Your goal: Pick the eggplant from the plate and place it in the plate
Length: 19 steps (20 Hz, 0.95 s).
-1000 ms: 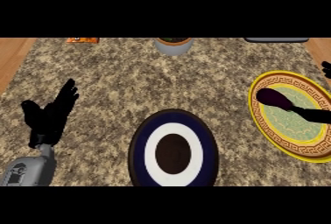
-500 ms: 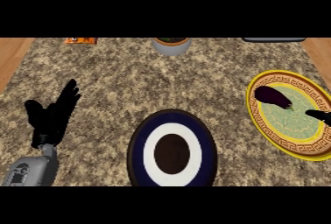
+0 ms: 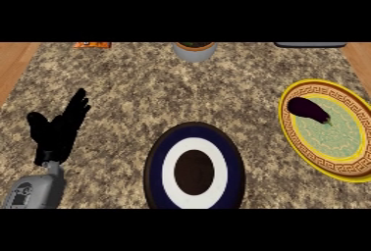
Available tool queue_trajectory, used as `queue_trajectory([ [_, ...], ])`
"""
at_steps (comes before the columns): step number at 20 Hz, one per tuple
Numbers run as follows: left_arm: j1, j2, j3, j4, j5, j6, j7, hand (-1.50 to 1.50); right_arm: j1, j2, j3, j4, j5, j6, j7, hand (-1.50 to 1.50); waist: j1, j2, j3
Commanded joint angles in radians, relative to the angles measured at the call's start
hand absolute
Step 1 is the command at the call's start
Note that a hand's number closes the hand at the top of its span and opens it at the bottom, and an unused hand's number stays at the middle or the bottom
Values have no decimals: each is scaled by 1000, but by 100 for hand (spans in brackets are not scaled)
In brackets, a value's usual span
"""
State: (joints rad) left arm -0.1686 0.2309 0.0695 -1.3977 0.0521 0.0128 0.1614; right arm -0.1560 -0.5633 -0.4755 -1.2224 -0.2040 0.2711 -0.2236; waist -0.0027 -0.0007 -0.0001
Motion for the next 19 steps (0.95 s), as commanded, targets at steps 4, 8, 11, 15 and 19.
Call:
queue_trajectory([
  [4,42,-32,-5,-67,-29,9,7,0,35,-35,-52,14,-10,42,-38,-150,1,0,0],
  [8,61,-48,-7,-39,-31,-6,-36,0,28,-87,-94,212,11,85,-162,-150,2,1,0],
  [11,-3,-22,29,-11,-26,-17,12,0,2,-128,-91,182,3,107,-100,-150,1,1,0],
  [15,9,-33,27,-36,-25,-11,36,0,-4,-162,-71,401,103,127,-294,-150,6,2,1],
  [19,36,-33,8,-78,-48,-19,32,0,-66,-205,-60,527,149,108,-332,-150,12,2,1],
])
